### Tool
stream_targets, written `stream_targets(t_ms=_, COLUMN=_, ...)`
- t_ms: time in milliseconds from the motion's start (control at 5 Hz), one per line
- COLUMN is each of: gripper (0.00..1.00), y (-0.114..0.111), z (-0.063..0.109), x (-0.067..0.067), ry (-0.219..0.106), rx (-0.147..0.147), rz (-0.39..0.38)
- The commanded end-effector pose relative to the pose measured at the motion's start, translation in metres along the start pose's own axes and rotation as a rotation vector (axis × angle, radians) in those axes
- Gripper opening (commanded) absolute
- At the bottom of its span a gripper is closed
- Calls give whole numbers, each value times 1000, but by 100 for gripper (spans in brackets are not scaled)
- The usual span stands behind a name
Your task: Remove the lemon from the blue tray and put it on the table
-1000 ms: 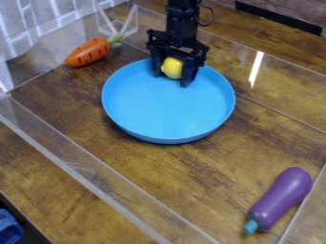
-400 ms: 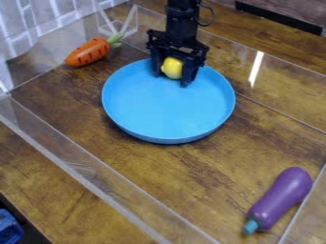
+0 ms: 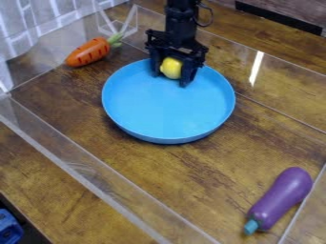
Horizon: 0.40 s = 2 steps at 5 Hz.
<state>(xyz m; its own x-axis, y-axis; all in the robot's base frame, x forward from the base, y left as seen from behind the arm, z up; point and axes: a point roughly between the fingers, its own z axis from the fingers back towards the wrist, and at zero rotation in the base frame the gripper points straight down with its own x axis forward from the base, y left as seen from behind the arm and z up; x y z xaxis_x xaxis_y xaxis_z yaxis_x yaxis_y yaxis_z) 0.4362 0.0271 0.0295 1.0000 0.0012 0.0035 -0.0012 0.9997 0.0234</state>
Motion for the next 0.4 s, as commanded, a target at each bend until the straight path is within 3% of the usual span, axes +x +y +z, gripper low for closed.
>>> stream_targets(t_ms=0, gripper=0, y=-10, z=62, x=4, ry=-130, rx=19, rz=-19)
stream_targets(t_ms=200, gripper=0, y=-14, z=78, x=-3, ry=-147, rx=37, rz=-17)
